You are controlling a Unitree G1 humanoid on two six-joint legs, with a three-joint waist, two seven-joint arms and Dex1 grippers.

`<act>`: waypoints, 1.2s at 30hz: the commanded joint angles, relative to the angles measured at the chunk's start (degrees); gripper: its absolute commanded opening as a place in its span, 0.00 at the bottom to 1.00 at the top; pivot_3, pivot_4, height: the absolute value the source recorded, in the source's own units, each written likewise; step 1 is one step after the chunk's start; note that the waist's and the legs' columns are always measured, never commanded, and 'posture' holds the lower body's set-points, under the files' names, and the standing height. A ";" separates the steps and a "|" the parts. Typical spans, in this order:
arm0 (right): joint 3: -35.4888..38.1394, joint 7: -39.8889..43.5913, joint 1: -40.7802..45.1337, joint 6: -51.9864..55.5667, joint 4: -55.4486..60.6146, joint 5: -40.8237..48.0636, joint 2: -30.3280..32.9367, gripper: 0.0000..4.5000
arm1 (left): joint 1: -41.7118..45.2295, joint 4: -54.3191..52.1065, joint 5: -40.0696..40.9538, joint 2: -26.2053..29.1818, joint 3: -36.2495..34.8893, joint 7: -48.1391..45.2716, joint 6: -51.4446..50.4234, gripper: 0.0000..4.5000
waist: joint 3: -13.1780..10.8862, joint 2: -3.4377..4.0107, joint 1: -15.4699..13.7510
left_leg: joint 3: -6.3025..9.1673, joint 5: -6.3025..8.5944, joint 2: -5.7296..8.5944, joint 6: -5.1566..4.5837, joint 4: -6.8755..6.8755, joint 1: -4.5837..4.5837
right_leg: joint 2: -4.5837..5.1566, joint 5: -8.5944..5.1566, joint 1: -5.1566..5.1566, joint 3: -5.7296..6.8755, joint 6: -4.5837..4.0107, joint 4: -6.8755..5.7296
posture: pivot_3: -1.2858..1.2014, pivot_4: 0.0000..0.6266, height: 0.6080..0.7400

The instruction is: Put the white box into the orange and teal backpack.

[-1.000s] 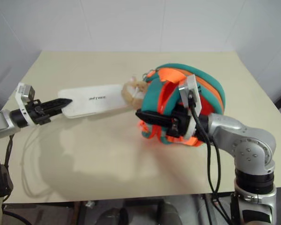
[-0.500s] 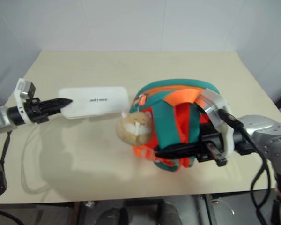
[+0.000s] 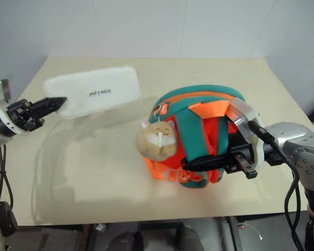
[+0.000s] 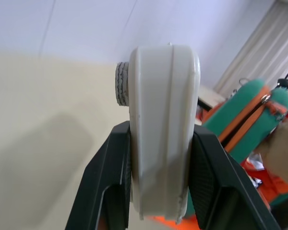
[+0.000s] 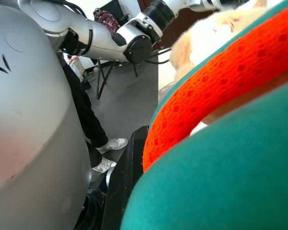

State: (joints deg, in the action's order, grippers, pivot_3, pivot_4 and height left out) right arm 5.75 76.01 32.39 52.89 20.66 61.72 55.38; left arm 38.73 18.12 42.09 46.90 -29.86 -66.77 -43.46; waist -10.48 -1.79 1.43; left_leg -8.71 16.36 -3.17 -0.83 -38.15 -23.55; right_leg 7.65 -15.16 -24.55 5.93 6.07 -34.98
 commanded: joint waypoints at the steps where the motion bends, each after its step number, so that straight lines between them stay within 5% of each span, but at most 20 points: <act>1: -0.01 0.96 1.13 -1.05 0.04 -0.52 -0.48 0.11 | -1.48 -5.53 2.73 0.77 -3.04 -3.42 5.58 0.28 | 0.00 0.00 0.08 | -0.01 0.00 0.01 0.00 0.01 0.03 | 0.00 0.00 0.01 -0.01 0.00 0.00 | 0.52 0.24 1.00; 8: -0.74 1.64 2.72 -2.05 -2.42 -3.58 -0.82 0.11 | -6.47 -12.96 5.59 3.90 -2.51 -10.76 7.01 0.28 | 0.00 0.01 0.04 | 0.00 0.00 -0.01 0.01 -0.01 0.06 | 0.00 0.00 0.02 -0.01 0.00 -0.04 | 0.52 0.24 1.00; 18: -0.93 1.79 2.33 -2.35 -2.87 -5.23 -1.32 0.11 | -10.01 -9.64 4.39 12.34 -2.19 -20.85 11.06 0.28 | -0.02 0.04 0.09 | -0.01 0.01 -0.06 0.03 0.04 0.06 | -0.04 -0.01 0.01 0.00 -0.01 0.01 | 0.52 0.24 1.00; 36: 0.59 -1.66 1.27 -2.17 -1.09 -5.36 -3.03 0.11 | 2.14 -0.37 1.71 7.92 10.82 -22.07 13.78 0.28 | -0.03 0.05 0.01 | -0.08 0.01 -0.05 0.03 0.01 0.05 | -0.11 0.00 0.01 0.00 -0.02 -0.02 | 0.52 0.24 1.00</act>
State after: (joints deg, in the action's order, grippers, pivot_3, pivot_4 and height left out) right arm 4.49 74.52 33.90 51.24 17.82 55.30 52.15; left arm 38.97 17.82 43.54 54.54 -18.85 -85.98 -30.38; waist -10.51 -1.74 1.44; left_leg -8.79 16.37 -3.22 -0.80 -38.14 -23.49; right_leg 7.53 -15.16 -24.54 5.93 6.06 -35.00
